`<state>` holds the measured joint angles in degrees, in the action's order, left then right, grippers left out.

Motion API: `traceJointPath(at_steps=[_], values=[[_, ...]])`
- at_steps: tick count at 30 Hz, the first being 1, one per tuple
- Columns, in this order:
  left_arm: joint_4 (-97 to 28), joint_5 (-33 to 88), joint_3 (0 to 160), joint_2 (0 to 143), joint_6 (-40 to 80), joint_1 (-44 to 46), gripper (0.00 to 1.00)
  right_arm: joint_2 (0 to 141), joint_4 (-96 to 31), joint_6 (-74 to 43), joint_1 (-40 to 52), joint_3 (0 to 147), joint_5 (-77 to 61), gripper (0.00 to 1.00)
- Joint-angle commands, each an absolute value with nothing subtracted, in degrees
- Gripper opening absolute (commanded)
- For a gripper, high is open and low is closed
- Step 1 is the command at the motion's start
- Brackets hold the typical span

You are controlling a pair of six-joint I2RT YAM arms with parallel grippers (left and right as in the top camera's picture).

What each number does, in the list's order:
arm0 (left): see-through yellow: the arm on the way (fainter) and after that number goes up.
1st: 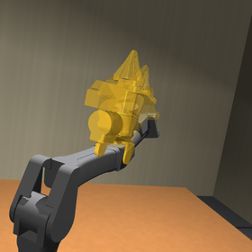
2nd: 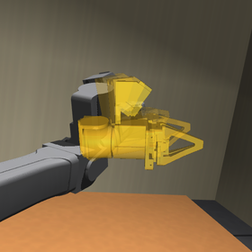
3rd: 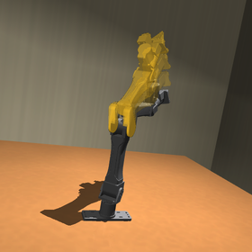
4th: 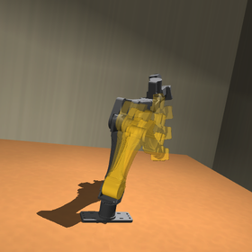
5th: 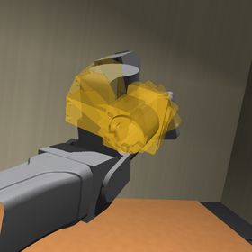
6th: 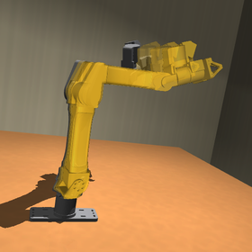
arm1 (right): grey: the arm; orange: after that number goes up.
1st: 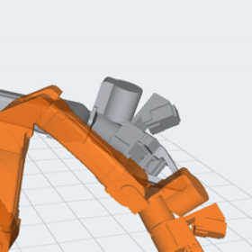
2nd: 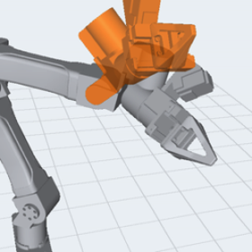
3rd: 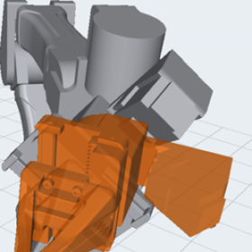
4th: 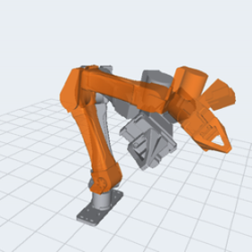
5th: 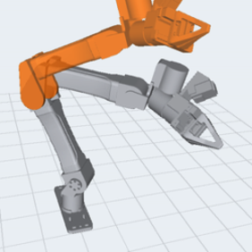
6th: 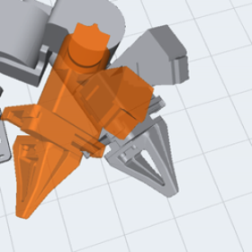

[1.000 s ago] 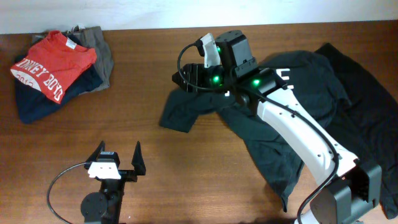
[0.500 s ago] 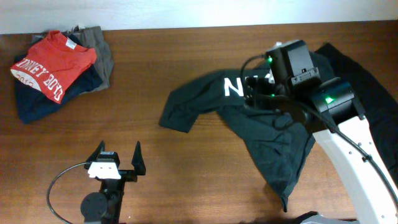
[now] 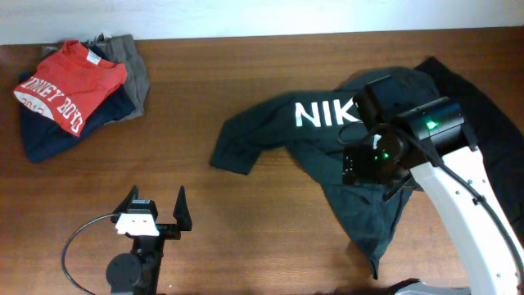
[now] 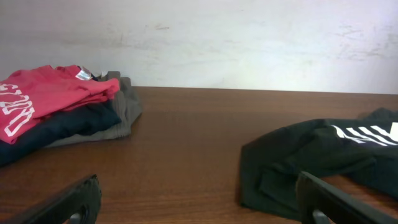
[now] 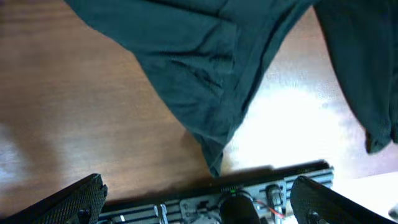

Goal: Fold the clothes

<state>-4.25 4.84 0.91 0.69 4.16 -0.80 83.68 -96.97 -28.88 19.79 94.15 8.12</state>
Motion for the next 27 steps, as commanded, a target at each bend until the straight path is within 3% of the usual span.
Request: traceJointPath(at_steps=[1, 8, 13, 18, 27], values=[[-4.3, 4.5, 0.5, 0.4, 4.3, -1.1, 0.99, 83.7, -95.7, -32.0, 19.4, 90.2, 9.3, 0.99], [-4.3, 4.5, 0.5, 0.3, 4.3, -1.1, 0.99, 83.7, -86.6, -31.7, 17.2, 80.0, 10.7, 0.99], [-4.3, 4.5, 0.5, 0.3, 4.3, -1.1, 0.99, 83.7, -76.8, -24.5, 7.9, 72.1, 9.8, 0.99], [-4.3, 4.5, 0.5, 0.4, 4.3, -1.1, 0.99, 83.8, -70.4, -13.7, 0.9, 68.0, -1.2, 0.99], [-4.3, 4.5, 0.5, 0.3, 4.3, -1.1, 0.99, 89.7, -59.9, -13.7, -4.7, 63.8, -3.5, 0.99]])
